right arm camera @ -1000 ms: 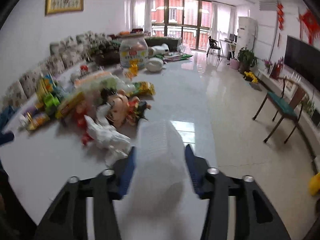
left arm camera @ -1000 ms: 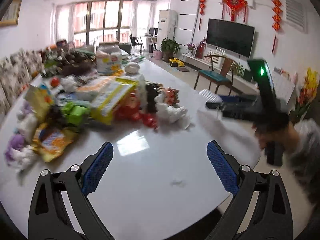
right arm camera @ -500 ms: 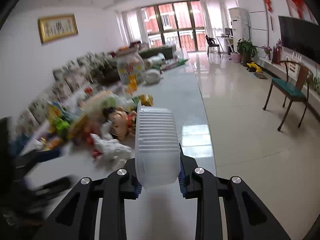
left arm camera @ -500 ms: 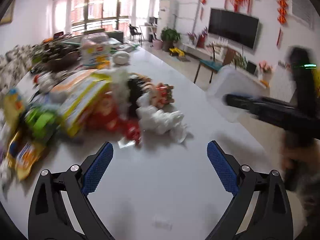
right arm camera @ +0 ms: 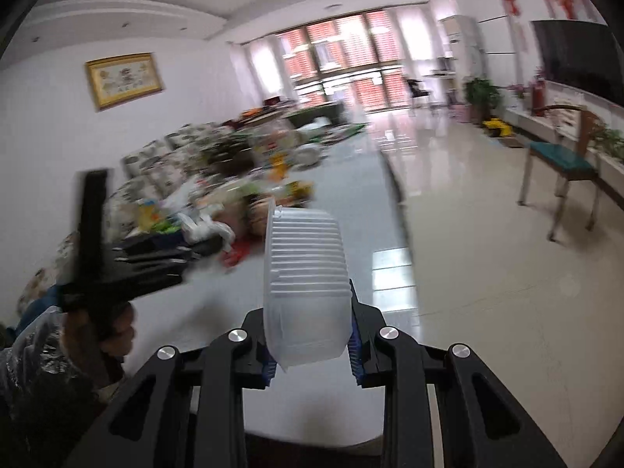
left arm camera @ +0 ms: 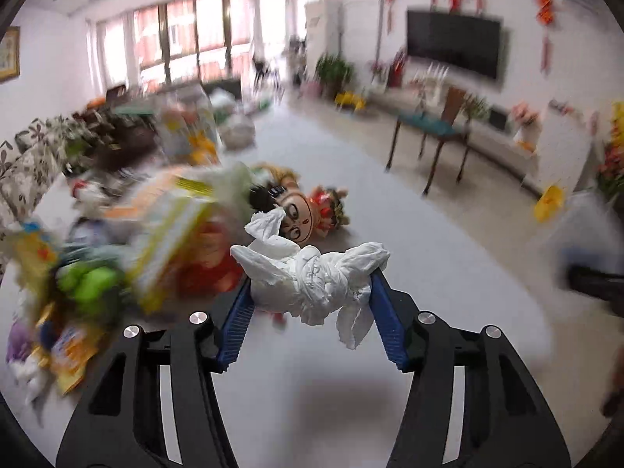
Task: Collect trash
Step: 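Grasp the clear plastic container with the right tool while the left tool grasps white tissue, then lower both tools into the bin and open both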
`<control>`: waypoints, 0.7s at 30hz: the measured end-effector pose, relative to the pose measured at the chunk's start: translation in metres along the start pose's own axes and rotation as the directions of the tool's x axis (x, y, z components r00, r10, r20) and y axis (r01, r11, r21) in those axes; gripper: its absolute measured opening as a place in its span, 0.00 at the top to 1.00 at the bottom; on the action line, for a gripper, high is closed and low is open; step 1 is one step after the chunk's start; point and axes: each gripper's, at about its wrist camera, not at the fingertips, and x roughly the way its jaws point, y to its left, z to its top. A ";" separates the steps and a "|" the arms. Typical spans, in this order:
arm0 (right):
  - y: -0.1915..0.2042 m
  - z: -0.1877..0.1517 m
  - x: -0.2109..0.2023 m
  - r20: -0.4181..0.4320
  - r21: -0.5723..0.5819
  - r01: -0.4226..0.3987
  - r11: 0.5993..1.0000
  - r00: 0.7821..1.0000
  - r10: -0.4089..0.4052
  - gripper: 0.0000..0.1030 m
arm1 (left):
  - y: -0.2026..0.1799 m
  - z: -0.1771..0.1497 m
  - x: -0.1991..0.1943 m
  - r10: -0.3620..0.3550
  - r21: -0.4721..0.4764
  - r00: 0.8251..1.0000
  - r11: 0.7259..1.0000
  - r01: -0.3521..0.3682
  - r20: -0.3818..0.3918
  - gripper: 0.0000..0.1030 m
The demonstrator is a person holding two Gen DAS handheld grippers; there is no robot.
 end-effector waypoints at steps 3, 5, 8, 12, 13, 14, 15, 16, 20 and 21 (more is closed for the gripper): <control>0.037 -0.016 -0.001 -0.037 -0.025 -0.133 0.991 0.991 0.132 0.73 | 0.009 -0.040 -0.075 -0.016 -0.001 0.999 1.000 0.016 0.044 0.45; 0.062 -0.031 -0.004 -0.076 -0.050 -0.227 0.973 0.972 0.223 0.73 | 0.013 -0.075 -0.113 -0.004 0.017 0.999 1.000 0.004 0.040 0.45; 0.105 -0.066 -0.003 -0.186 -0.111 -0.336 0.935 0.932 0.312 0.73 | 0.017 -0.143 -0.151 0.027 0.031 0.998 0.999 -0.026 -0.053 0.45; 0.152 -0.123 0.023 -0.387 -0.166 -0.429 0.888 0.856 0.341 0.73 | 0.034 -0.226 -0.150 0.049 -0.033 0.972 0.998 -0.058 -0.231 0.44; 0.161 -0.139 0.040 -0.448 -0.187 -0.423 0.887 0.840 0.306 0.72 | 0.038 -0.240 -0.141 0.047 -0.046 0.962 0.997 -0.062 -0.269 0.43; 0.166 -0.148 0.050 -0.475 -0.197 -0.416 0.888 0.833 0.285 0.72 | 0.044 -0.257 -0.127 0.049 -0.058 0.949 0.996 -0.071 -0.311 0.41; 0.172 -0.165 0.068 -0.515 -0.213 -0.402 0.891 0.821 0.247 0.68 | 0.048 -0.271 -0.119 0.066 -0.058 0.938 0.994 -0.092 -0.341 0.32; 0.176 -0.180 0.089 -0.559 -0.225 -0.387 0.894 0.803 0.207 0.59 | 0.053 -0.284 -0.108 0.083 -0.056 0.925 0.992 -0.112 -0.371 0.17; 0.175 -0.203 0.125 -0.613 -0.274 -0.316 0.908 0.785 0.088 0.44 | 0.072 -0.318 -0.061 0.084 -0.105 0.878 0.983 -0.151 -0.471 0.13; 0.174 -0.197 0.121 -0.603 -0.270 -0.311 0.911 0.792 0.091 0.44 | 0.078 -0.322 -0.055 0.080 -0.130 0.863 0.977 -0.166 -0.499 0.13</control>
